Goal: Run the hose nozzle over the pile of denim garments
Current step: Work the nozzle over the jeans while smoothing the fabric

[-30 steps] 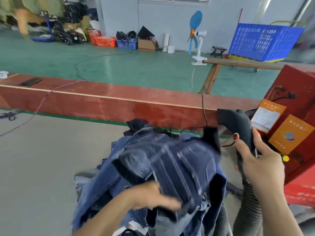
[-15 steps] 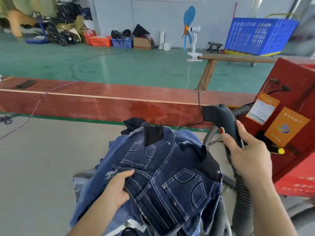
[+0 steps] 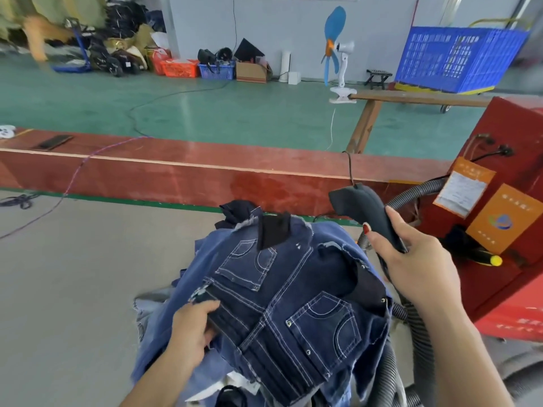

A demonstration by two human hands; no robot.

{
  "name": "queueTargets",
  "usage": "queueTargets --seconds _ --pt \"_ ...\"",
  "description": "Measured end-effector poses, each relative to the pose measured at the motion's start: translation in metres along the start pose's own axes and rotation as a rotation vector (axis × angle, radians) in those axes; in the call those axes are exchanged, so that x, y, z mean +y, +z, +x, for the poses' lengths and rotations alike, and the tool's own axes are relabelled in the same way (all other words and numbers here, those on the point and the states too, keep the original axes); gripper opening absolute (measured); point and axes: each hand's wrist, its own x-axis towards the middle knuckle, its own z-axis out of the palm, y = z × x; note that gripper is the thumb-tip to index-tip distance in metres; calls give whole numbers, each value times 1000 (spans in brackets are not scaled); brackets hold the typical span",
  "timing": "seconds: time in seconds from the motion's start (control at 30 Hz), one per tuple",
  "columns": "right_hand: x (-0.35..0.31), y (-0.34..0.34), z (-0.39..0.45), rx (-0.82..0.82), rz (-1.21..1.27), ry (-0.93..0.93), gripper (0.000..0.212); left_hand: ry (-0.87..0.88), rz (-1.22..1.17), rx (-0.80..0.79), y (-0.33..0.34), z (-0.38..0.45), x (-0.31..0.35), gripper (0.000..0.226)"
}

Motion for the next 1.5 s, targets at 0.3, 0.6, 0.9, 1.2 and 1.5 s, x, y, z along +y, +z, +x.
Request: queueTargets --seconds 0.3,0.6,0.9,1.2,1.5 --pt "-6 8 -1 -89 -80 -34 55 -104 -181 115 -10 41 19 19" --pt "-12 12 0 -35 -54 -40 54 521 -3 -199 6 7 61 30" --pt "-21 23 -5 -139 -134 -114 53 192 413 95 -12 50 9 38" --pt "-30 45 -8 -261 -243 -207 52 206 -71 44 -4 40 17 35" --pt "-33 54 -8 -291 -232 -230 53 167 -234 -254 8 31 31 29"
